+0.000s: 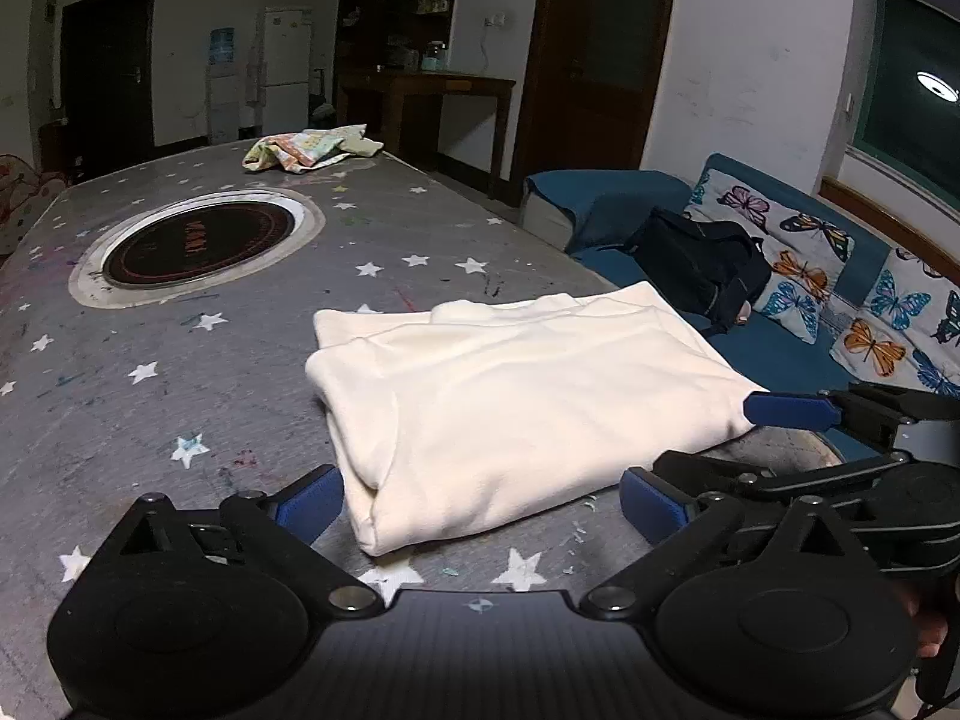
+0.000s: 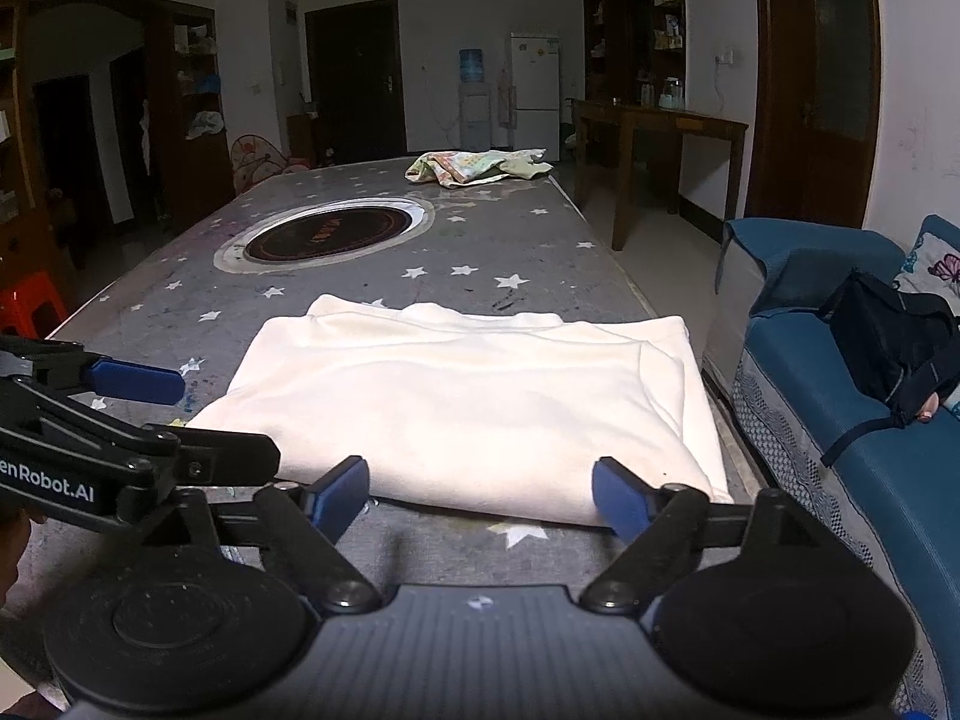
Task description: Fold clothes
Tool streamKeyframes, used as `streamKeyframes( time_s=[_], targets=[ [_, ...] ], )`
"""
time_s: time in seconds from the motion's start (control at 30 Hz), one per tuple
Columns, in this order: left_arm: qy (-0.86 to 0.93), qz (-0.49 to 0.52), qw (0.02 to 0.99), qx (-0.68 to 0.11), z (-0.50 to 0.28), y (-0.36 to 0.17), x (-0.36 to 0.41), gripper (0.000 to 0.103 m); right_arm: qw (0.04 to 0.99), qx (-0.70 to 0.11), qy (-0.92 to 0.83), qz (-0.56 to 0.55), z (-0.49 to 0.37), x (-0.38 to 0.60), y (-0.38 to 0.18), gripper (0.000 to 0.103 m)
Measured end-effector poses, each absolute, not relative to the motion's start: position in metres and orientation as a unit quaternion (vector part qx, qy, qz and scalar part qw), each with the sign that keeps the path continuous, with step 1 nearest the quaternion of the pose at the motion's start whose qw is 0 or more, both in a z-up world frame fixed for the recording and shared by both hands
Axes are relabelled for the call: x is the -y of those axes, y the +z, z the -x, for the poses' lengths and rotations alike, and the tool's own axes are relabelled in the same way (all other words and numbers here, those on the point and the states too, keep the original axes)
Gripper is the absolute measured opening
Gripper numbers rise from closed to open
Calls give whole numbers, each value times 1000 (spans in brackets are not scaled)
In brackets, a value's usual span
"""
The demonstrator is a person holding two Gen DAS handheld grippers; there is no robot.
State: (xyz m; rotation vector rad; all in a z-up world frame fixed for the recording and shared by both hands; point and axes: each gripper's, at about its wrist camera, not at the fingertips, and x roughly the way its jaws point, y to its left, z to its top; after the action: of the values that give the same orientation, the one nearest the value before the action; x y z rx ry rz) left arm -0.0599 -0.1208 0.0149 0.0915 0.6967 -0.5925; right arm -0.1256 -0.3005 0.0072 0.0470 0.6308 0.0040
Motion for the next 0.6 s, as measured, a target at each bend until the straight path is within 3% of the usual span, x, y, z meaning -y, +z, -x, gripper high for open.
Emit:
streamKeyframes(
  time_s=[0.6],
  targets=[
    [-262, -32, 903, -338, 68, 16, 105, 103, 952, -304, -1, -21, 135, 294, 8, 93]
  ],
)
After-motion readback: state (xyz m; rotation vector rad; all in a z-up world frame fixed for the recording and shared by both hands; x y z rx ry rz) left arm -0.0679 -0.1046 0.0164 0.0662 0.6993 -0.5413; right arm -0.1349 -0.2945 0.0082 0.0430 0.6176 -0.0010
